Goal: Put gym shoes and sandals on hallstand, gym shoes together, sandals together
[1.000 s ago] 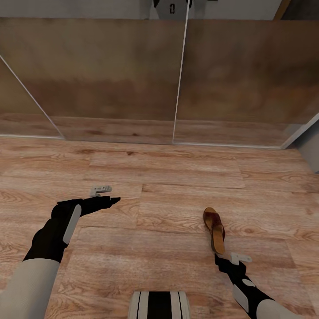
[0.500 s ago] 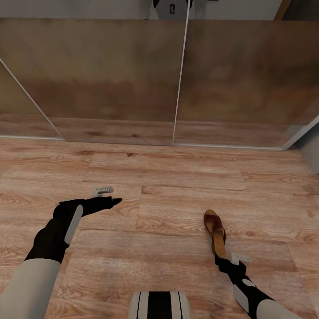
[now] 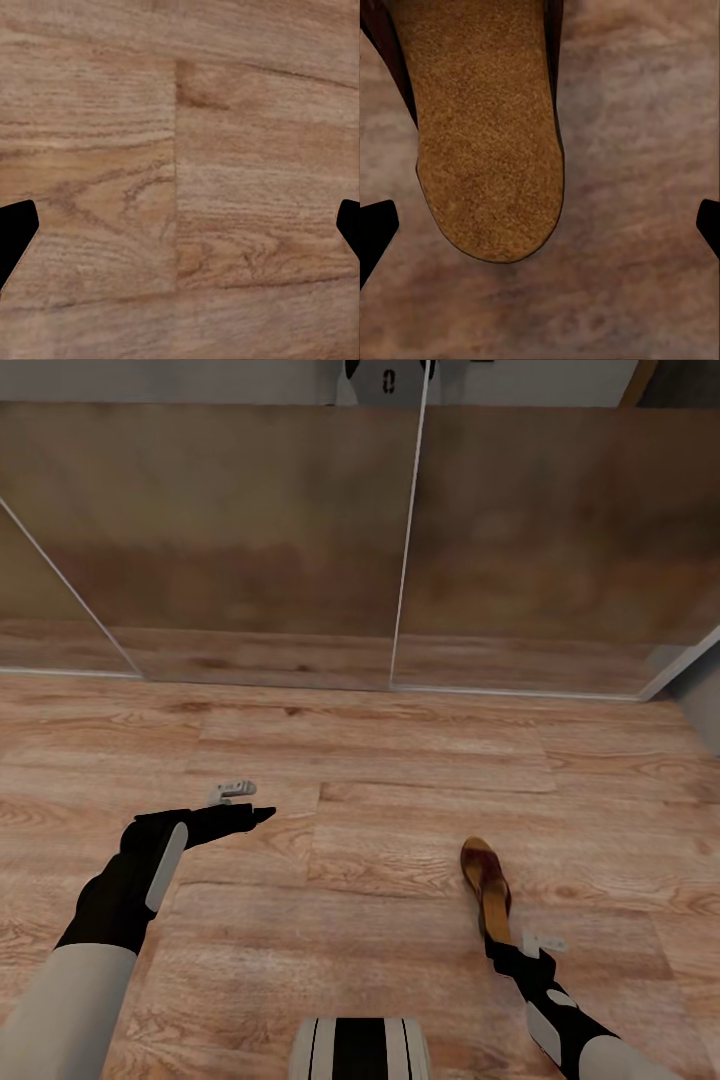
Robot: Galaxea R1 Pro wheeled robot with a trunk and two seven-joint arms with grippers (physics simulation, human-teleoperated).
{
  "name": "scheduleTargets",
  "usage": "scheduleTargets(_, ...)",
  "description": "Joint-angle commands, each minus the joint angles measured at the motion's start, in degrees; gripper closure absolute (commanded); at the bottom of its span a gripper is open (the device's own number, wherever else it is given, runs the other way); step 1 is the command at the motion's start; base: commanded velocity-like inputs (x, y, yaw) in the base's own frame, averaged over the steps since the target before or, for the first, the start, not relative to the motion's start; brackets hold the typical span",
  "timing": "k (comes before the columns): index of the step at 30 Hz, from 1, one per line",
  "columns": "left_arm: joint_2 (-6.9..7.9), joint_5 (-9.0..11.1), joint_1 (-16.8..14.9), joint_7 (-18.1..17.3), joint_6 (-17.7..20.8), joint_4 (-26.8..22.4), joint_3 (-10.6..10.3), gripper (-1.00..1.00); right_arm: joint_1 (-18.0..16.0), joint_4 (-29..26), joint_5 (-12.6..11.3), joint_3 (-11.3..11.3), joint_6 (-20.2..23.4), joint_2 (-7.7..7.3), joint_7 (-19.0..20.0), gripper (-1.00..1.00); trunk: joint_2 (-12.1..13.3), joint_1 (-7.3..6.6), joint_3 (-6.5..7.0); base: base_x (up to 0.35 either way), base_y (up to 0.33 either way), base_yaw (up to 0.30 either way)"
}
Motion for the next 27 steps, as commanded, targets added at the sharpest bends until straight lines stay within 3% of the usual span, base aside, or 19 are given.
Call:
scheduleTargets(1, -0.01, 0.3, 0.0, 0.0, 0.4, 0.0, 0.1, -1.00, 0.0, 0.1, -0.3, 0.0, -0.2, 0.00, 0.1, -1.00, 0.0, 0.01, -0.04, 0.234, 0.000, 0.000)
scheduleTargets(14, -0.01, 0.3, 0.0, 0.0, 0.4, 0.0, 0.1, -1.00, 0.0, 0.1, -0.3, 0.0, -0.2, 0.00, 0.1, -1.00, 0.0, 0.01, -0.35, 0.040, 0.000, 0.000)
scheduleTargets(27, -0.01, 0.3, 0.0, 0.0, 0.4, 0.0, 0.1, -1.00, 0.0, 0.0, -0.3, 0.0, -0.2, 0.00, 0.1, -1.00, -0.2, 0.35, -4.21, 0.000, 0.000, 0.000)
